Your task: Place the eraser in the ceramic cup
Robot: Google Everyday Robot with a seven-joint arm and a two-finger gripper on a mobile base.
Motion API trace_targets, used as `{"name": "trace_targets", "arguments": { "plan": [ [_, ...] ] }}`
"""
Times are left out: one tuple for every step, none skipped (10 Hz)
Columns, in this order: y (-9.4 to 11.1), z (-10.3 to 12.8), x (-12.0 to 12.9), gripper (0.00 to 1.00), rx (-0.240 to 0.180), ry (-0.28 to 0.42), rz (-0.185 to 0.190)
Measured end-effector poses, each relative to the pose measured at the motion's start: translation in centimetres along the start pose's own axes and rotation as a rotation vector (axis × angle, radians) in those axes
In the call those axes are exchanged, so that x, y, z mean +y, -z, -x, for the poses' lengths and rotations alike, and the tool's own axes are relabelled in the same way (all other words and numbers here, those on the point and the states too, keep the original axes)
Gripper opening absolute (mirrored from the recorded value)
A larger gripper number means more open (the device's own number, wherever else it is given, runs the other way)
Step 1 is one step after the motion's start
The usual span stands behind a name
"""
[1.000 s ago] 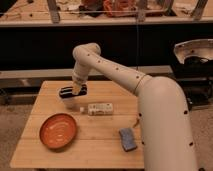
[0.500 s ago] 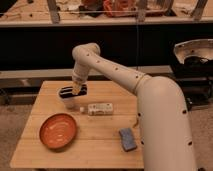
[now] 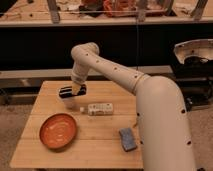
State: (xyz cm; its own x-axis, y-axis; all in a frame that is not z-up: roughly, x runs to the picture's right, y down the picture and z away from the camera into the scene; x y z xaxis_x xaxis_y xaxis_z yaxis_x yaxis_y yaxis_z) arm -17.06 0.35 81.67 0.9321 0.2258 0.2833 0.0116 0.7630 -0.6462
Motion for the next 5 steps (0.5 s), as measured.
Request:
{"name": "trace_targets", "arguments": {
  "plan": [
    [0.04, -0.02, -0.05, 0.36, 0.001, -0.003, -0.002],
    [0.04, 0.09, -0.07, 0.39, 0.003, -0.005, -0.005],
    [-0.01, 0.19, -0.04, 0.38, 0.003, -0.004, -0.005],
    [-0.07, 0.26, -0.02, 0.33, 0.003, -0.005, -0.005],
    [0.0, 0.29, -0.06, 0.23, 0.002, -0.007, -0.008]
  ]
}}
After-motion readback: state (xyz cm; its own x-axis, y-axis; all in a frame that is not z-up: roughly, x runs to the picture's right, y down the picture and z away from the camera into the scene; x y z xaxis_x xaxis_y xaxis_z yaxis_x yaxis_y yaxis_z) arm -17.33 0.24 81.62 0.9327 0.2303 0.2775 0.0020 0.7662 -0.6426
